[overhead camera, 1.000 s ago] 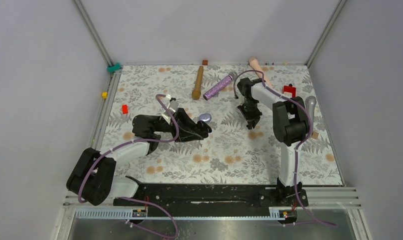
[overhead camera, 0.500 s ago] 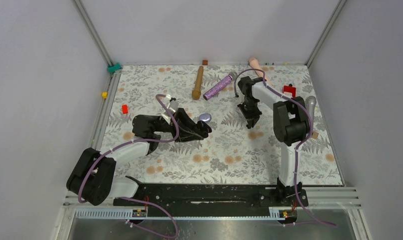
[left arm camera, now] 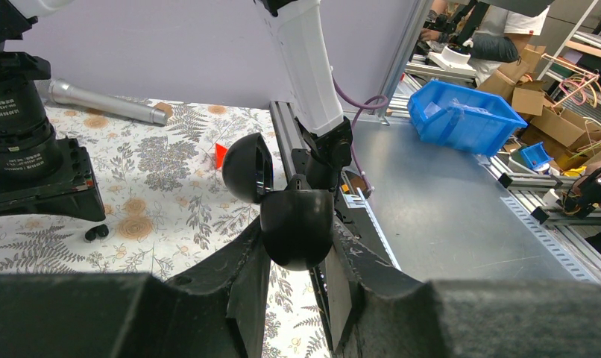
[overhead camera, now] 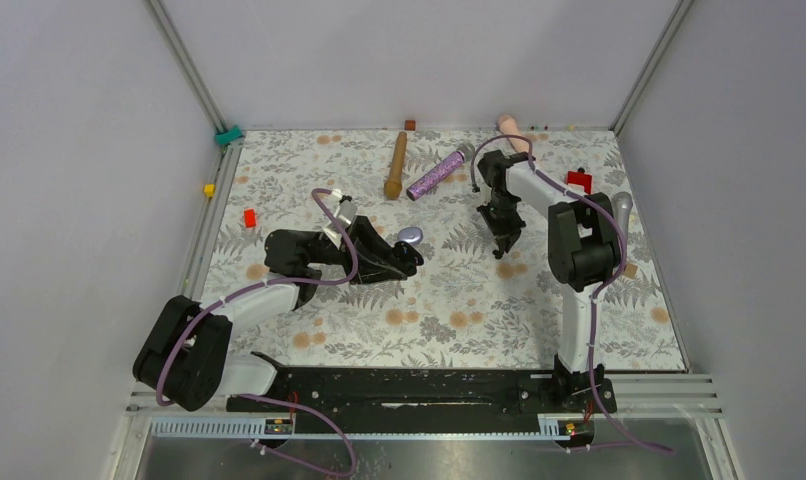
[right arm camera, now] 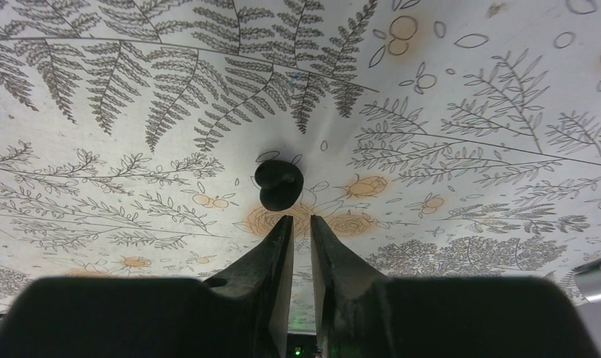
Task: Insert the wireless bluetooth earbuds into the charging case
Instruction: Pick up the earbud from the center of the board.
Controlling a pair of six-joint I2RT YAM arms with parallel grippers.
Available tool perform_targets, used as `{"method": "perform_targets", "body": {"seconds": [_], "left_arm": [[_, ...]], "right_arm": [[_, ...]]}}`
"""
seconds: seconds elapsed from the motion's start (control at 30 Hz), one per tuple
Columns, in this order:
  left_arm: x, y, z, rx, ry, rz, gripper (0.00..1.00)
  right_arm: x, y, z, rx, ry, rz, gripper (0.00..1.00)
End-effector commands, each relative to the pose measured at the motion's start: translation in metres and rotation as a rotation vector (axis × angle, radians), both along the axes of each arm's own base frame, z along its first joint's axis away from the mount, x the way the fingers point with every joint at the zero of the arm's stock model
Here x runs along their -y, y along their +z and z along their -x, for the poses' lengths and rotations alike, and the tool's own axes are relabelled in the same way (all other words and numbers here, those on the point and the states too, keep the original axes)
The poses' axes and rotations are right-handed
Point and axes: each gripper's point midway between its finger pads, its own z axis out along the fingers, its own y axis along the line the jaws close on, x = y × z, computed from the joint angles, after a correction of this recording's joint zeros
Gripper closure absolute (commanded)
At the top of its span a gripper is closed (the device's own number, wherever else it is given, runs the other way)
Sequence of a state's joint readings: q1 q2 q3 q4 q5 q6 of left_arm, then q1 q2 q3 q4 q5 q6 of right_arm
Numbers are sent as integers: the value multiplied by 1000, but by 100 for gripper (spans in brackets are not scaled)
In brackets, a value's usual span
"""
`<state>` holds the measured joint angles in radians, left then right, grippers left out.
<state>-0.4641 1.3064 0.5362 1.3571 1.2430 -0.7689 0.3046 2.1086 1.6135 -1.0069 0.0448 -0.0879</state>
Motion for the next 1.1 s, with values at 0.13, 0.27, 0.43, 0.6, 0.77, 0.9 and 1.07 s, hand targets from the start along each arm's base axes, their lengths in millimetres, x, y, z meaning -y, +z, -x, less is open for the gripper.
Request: {"method": "perform_targets", "body": {"seconds": [0.13, 0.27, 0.43, 0.6, 0.77, 0.9, 1.07], "left_arm": [[-3, 13, 6, 92, -12, 35, 100], [-3, 12, 5, 86, -12, 33, 100], [-3, 12, 5, 85, -11, 33, 100], [-2, 12, 5, 84, -11, 33, 100], [-3, 13, 5, 84, -11, 34, 100], [-3, 13, 6, 84, -11, 34, 100], [-3, 13, 6, 84, -10, 35, 100]], "right_arm": [[2, 8, -12, 23, -27, 12, 79], [3, 5, -11, 11, -23, 19, 79], [4, 4, -8, 1, -20, 22, 79], [4, 5, -7, 0, -26, 27, 80], [4, 4, -8, 7, -26, 44, 80], [3, 4, -9, 10, -33, 46, 80], [-4, 4, -5, -2, -51, 14, 80]]}}
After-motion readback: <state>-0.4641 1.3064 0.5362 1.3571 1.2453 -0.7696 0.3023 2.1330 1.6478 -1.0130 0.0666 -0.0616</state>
